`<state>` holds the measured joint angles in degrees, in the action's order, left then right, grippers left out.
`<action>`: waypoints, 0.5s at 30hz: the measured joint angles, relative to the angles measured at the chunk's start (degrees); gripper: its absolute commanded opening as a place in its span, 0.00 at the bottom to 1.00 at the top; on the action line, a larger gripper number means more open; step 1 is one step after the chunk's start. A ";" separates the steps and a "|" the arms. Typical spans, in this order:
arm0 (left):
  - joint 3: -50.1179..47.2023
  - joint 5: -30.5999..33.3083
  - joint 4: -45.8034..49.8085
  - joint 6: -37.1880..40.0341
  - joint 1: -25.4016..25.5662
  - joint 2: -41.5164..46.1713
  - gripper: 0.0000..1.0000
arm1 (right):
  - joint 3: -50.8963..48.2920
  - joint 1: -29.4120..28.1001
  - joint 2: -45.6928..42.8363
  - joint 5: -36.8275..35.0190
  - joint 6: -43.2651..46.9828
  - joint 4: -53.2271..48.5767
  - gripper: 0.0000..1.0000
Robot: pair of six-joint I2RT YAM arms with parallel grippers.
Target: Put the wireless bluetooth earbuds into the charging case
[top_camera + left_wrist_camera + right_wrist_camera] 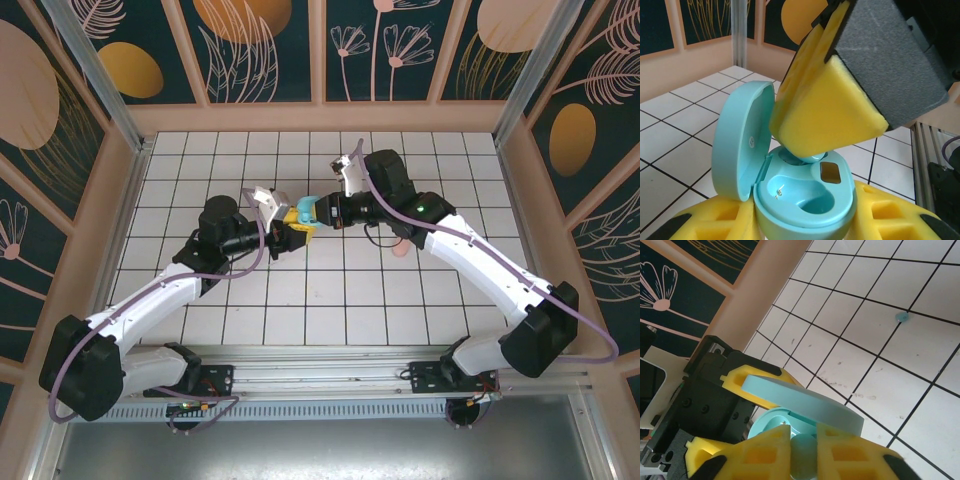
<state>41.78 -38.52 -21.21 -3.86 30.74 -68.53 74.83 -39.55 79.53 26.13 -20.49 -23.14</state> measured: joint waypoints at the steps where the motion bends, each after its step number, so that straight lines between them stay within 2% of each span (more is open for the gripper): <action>1: 0.00 0.00 0.00 0.00 0.00 0.00 0.00 | 0.00 -0.02 0.02 -0.20 0.22 -0.17 0.21; 9: -0.02 -0.02 -0.57 -0.04 0.02 0.00 0.00 | 1.84 -0.31 0.24 -1.20 1.33 -2.95 0.28; 15: -0.02 0.22 -1.70 -0.24 0.00 0.00 0.00 | 4.68 -0.33 1.57 -1.20 2.62 -5.49 0.29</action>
<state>41.76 -38.30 -22.92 -4.10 30.74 -68.53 79.50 -39.88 81.10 24.93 -17.87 -28.62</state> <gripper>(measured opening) 0.355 0.288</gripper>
